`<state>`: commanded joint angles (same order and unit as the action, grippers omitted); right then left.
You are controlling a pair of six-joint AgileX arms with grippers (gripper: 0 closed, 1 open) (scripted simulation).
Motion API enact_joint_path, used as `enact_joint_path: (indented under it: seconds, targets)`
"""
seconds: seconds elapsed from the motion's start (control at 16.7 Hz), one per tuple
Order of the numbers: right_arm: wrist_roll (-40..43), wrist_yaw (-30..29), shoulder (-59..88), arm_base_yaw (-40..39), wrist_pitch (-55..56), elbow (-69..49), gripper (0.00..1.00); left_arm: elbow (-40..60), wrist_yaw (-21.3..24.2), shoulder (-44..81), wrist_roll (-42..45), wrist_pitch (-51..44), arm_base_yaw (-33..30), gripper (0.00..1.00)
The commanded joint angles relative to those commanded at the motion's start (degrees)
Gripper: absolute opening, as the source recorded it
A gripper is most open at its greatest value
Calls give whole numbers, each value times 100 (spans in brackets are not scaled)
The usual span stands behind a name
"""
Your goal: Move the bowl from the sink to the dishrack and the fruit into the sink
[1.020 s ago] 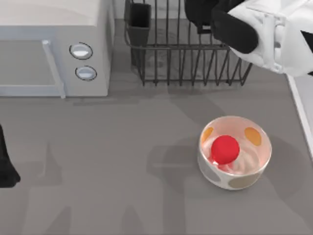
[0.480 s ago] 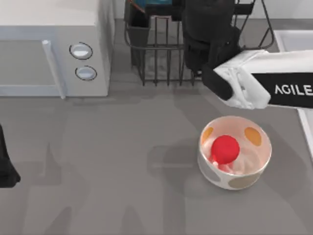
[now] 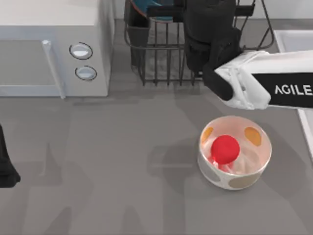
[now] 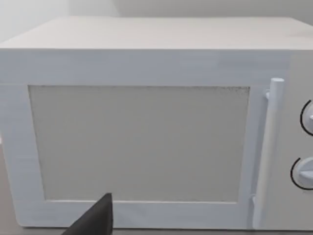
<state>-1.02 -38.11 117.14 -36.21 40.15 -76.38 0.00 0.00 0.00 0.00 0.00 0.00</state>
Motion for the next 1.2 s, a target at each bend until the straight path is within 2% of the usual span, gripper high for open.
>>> enact_joint_path:
  seconds: [0.54,1.2]
  targets:
    - [0,0,0,0,0,0,98,0,0,0,0,0,0,100]
    - [-3,27,-58,35,-53,52,100,0,0,0,0,0,0,100]
